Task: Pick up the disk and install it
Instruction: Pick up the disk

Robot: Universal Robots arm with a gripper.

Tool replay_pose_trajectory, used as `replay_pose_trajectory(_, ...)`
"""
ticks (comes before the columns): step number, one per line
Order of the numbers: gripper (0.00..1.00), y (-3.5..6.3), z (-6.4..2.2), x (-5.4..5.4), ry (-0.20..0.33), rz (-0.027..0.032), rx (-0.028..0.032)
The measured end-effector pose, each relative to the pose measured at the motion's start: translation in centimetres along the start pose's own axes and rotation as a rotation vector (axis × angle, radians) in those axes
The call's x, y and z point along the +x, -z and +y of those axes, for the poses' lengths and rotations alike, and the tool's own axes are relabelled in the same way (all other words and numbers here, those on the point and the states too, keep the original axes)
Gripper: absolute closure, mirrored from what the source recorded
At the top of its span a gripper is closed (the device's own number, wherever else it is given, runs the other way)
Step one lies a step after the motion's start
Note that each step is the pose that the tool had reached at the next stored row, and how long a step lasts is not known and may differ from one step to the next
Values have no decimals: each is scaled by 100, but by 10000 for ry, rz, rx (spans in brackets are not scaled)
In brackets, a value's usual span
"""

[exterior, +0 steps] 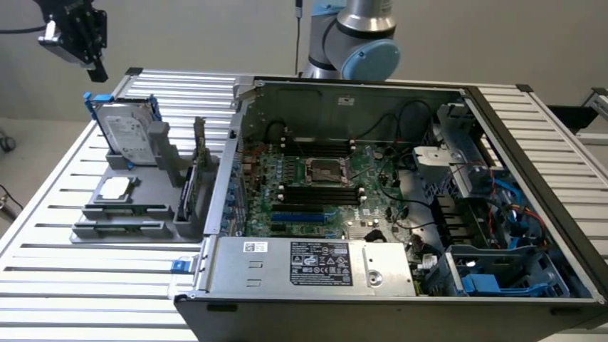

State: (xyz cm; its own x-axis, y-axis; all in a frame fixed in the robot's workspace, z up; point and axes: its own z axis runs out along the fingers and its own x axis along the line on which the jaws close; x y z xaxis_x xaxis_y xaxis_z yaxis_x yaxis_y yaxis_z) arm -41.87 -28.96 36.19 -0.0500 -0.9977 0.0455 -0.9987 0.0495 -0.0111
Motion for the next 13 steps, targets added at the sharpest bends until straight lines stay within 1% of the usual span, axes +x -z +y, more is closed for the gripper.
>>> replay_pose_trajectory(1,89,0,0,0,112,1,-34)
replay_pose_trajectory(3,89,-1,0,0,296,5,-154)
replay_pose_trajectory(4,89,-3,2,0,379,6,-190)
replay_pose_trajectory(8,88,-9,14,1,476,4,-191)
replay_pose_trajectory(11,70,-10,14,0,477,4,-191)
replay_pose_trajectory(12,70,-12,14,0,476,4,-190)
replay_pose_trajectory(13,64,-18,14,0,478,4,-190)
